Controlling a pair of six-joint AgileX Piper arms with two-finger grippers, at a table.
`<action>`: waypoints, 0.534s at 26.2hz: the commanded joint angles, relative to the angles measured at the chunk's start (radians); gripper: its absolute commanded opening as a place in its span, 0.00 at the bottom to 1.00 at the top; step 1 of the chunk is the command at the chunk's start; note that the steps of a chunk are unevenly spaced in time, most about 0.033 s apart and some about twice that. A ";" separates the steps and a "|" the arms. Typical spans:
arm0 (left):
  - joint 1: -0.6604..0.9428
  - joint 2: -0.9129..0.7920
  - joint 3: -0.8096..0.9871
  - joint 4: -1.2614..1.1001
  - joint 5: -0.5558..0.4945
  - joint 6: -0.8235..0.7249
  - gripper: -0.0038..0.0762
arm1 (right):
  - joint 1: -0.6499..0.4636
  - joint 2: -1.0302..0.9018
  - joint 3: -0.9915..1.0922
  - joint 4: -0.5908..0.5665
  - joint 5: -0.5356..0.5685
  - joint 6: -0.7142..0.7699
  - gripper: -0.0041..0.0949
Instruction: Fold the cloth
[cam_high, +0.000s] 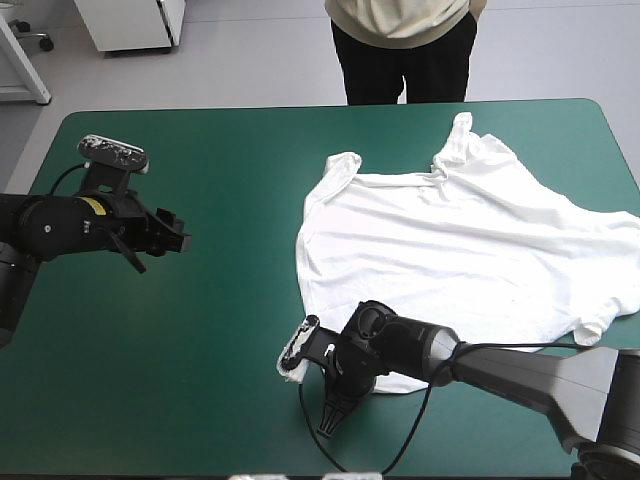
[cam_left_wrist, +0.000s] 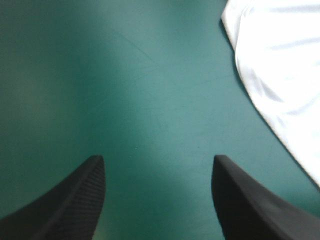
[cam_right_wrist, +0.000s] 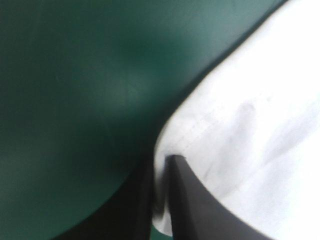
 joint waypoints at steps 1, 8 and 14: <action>-0.001 0.025 -0.032 -0.095 -0.085 0.030 0.61 | 0.003 0.016 0.034 0.070 0.020 -0.014 0.03; -0.009 0.258 -0.155 -0.260 -0.134 0.154 0.61 | 0.003 0.016 0.034 0.085 0.017 -0.010 0.03; -0.047 0.429 -0.357 -0.253 -0.084 0.203 0.61 | 0.003 0.016 0.034 0.102 0.019 -0.010 0.02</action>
